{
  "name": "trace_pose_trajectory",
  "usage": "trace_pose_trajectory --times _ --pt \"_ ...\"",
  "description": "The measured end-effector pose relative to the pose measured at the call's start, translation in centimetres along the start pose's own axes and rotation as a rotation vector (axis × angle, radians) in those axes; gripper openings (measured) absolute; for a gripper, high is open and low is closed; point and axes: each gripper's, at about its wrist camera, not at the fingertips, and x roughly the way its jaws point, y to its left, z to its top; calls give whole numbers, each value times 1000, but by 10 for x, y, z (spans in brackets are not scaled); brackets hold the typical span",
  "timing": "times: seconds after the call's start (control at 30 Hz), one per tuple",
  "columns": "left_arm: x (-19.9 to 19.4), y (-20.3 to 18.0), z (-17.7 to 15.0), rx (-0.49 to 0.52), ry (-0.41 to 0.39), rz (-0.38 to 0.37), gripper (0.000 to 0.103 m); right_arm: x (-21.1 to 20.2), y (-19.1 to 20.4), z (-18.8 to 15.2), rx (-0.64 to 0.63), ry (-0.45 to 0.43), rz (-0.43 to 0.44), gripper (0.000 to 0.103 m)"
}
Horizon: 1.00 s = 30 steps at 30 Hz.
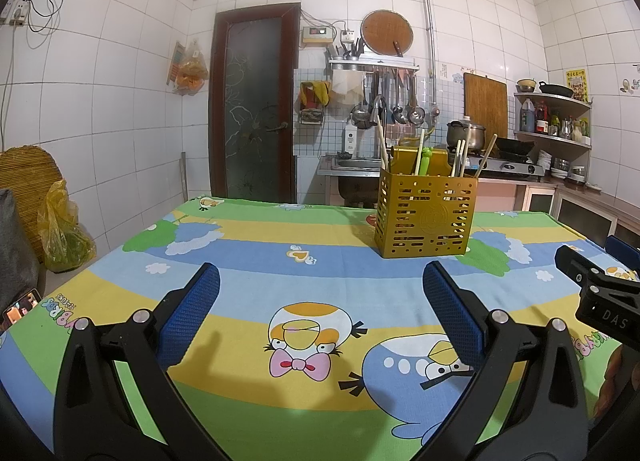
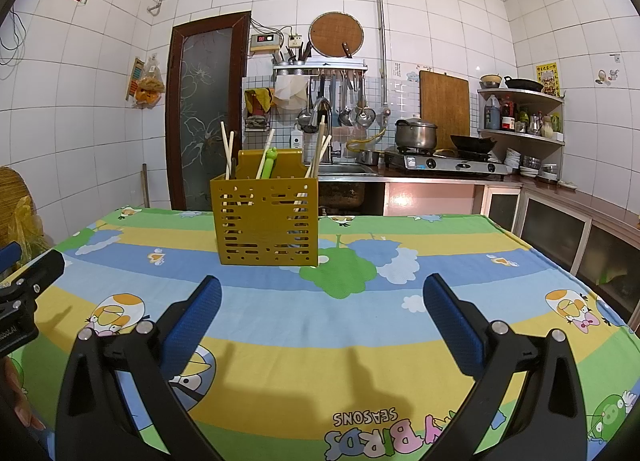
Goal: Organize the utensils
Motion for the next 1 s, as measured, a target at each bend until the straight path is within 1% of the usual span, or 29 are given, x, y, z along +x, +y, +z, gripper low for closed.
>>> trace_pose_trajectory --times 1.0 --pt "-3 0 7 -3 -1 6 98 0 -1 0 -1 1 0 99"
